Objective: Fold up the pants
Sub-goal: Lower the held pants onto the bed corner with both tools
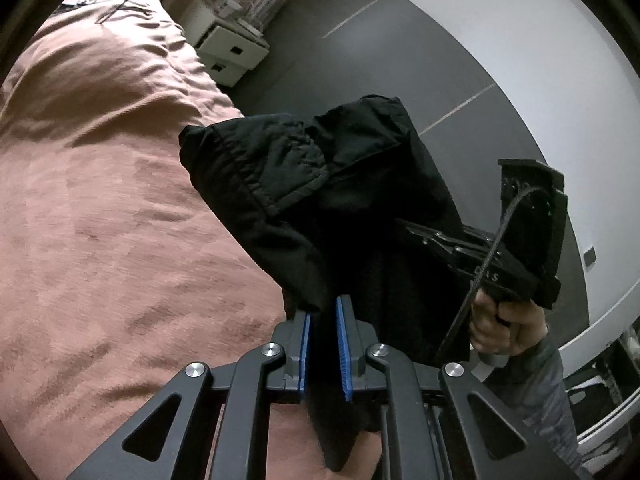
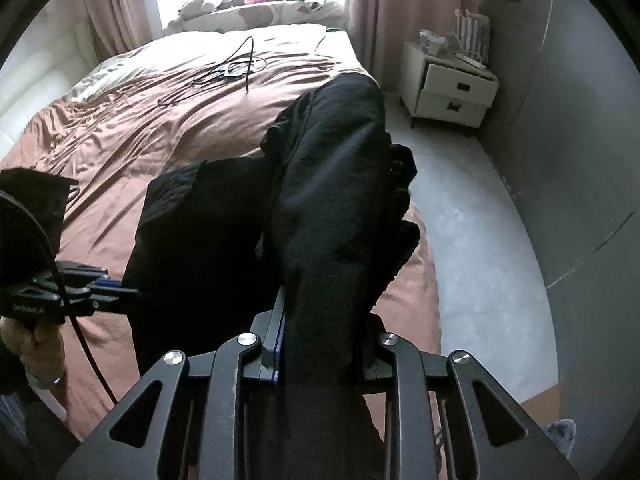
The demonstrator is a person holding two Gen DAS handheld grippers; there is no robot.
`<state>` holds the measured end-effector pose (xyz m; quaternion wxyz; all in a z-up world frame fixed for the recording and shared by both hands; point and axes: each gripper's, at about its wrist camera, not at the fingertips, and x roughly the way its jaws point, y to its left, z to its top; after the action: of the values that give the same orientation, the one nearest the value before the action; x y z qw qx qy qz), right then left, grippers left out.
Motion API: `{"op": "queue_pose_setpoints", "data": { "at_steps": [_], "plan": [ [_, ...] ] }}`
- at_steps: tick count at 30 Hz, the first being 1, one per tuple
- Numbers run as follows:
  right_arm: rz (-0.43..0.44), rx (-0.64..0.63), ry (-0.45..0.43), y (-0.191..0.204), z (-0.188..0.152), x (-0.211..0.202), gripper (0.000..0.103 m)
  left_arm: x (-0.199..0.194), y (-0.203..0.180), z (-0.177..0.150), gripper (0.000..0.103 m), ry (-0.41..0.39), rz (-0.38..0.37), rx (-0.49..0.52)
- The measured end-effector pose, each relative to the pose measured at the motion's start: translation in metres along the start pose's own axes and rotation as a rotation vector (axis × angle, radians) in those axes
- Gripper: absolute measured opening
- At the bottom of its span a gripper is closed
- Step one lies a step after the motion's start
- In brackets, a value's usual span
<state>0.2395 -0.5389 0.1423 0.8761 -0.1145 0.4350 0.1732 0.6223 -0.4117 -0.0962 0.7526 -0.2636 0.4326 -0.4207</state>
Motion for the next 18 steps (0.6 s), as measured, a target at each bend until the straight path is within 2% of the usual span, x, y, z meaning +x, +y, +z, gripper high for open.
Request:
{"op": "queue_pose_setpoints", "data": {
  "at_steps": [1, 2, 4, 6, 9, 15, 18],
  "plan": [
    [-0.015, 0.004, 0.007, 0.003, 0.003, 0.0, 0.031, 0.001, 0.003, -0.001, 0.013, 0.001, 0.015, -0.002],
    [-0.054, 0.007, 0.022, 0.008, 0.005, 0.003, 0.043, 0.005, 0.007, -0.002, 0.014, 0.019, 0.037, -0.013],
    [-0.159, 0.014, 0.059, 0.011, 0.006, 0.006, 0.053, 0.019, 0.016, -0.001, 0.015, 0.083, 0.109, -0.043],
    [-0.218, 0.052, 0.089, 0.012, 0.004, 0.005, 0.055, 0.023, 0.023, -0.001, 0.015, 0.098, 0.136, -0.058],
    [-0.262, 0.131, 0.07, 0.012, -0.003, -0.016, 0.055, 0.023, 0.027, -0.001, 0.016, 0.117, 0.128, -0.052],
    [-0.209, 0.165, -0.003, 0.044, -0.039, -0.065, 0.055, 0.019, 0.038, 0.003, 0.016, 0.119, 0.129, -0.104],
    [-0.189, 0.188, -0.005, 0.055, -0.06, -0.075, 0.055, 0.009, 0.042, 0.002, 0.023, 0.099, 0.135, -0.132]
  ]
}}
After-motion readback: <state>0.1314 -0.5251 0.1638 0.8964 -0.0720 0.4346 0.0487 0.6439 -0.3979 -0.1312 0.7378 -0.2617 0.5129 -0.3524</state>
